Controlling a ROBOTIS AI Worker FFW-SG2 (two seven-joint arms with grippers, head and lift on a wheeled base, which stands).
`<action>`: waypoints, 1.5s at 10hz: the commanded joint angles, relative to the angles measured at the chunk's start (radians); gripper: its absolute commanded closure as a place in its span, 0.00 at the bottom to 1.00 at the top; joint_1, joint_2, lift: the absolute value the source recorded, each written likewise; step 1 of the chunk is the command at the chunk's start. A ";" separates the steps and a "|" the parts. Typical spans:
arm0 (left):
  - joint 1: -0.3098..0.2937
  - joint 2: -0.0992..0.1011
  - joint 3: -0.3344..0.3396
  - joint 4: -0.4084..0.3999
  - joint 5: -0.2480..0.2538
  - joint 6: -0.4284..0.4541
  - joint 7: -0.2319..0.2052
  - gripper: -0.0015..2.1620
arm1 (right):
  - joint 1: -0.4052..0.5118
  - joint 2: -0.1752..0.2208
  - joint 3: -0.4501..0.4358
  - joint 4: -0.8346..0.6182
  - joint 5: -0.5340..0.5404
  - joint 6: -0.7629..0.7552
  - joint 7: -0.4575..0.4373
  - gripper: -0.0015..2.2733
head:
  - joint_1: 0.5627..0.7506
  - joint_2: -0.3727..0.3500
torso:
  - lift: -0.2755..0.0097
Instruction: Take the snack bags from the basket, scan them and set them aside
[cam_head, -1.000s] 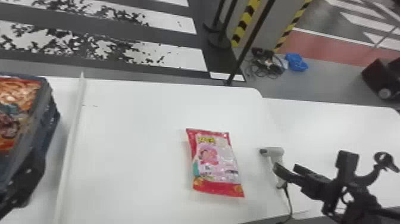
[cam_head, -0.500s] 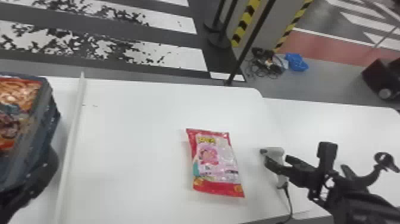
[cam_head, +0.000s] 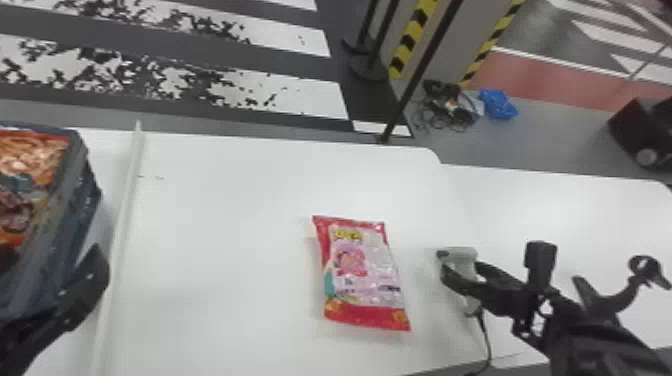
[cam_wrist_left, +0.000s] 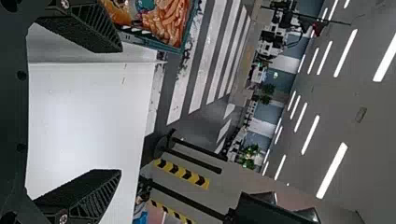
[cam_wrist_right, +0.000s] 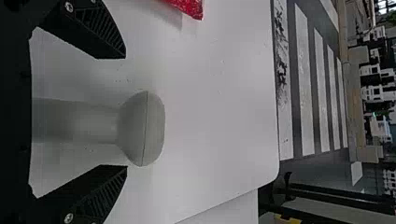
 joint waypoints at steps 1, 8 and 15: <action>-0.002 0.000 -0.002 -0.009 0.001 0.014 0.000 0.03 | -0.001 -0.002 0.003 0.030 0.000 -0.003 0.014 0.11 | 0.70 0.03 | 0.70; -0.010 0.012 -0.013 -0.033 0.004 0.085 0.026 0.03 | 0.143 0.078 -0.065 -0.264 0.039 0.101 -0.084 0.99 | 0.70 0.03 | 0.70; -0.033 0.071 0.027 -0.022 0.053 0.097 0.024 0.03 | 0.373 0.394 -0.146 -0.923 -0.067 0.610 -0.155 0.99 | 0.70 0.03 | 0.70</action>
